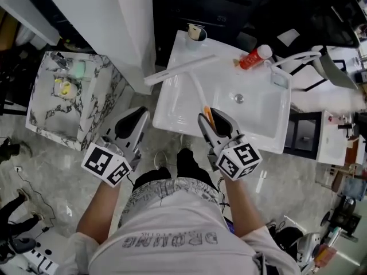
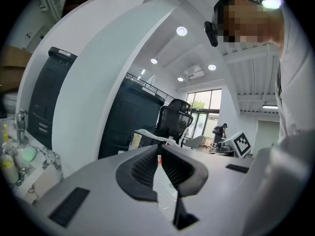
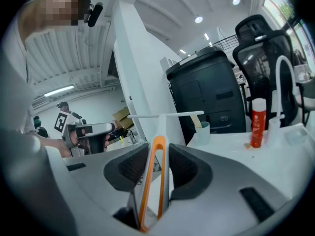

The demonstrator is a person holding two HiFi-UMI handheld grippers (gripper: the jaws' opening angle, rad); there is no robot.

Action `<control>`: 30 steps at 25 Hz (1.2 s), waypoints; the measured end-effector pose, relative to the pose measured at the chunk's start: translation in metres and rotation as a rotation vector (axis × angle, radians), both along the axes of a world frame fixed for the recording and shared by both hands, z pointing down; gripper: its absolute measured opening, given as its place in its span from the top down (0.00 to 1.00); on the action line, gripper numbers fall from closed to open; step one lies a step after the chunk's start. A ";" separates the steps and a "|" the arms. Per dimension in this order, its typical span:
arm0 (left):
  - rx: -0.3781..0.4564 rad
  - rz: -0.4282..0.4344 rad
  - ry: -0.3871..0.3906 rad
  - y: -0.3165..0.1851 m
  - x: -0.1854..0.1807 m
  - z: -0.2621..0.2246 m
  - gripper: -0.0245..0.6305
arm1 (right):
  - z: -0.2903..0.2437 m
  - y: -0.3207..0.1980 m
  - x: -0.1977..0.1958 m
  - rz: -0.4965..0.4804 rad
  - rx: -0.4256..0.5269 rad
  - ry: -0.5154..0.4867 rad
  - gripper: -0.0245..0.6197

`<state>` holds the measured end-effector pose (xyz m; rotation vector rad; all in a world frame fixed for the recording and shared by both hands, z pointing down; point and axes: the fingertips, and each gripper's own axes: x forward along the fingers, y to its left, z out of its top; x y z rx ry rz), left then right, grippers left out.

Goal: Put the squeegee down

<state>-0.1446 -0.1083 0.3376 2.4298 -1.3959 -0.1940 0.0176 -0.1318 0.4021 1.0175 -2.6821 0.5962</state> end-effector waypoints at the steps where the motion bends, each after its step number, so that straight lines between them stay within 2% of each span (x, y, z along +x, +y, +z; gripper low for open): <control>1: -0.006 -0.006 -0.001 -0.005 0.002 0.003 0.91 | 0.003 -0.006 0.000 -0.008 -0.006 0.003 0.74; 14: -0.080 -0.089 -0.034 -0.062 0.025 0.030 0.91 | 0.045 -0.069 0.004 -0.148 -0.082 0.023 0.74; 30: -0.191 -0.187 -0.049 -0.094 0.035 0.068 0.91 | 0.106 -0.098 -0.010 -0.316 -0.189 0.056 0.74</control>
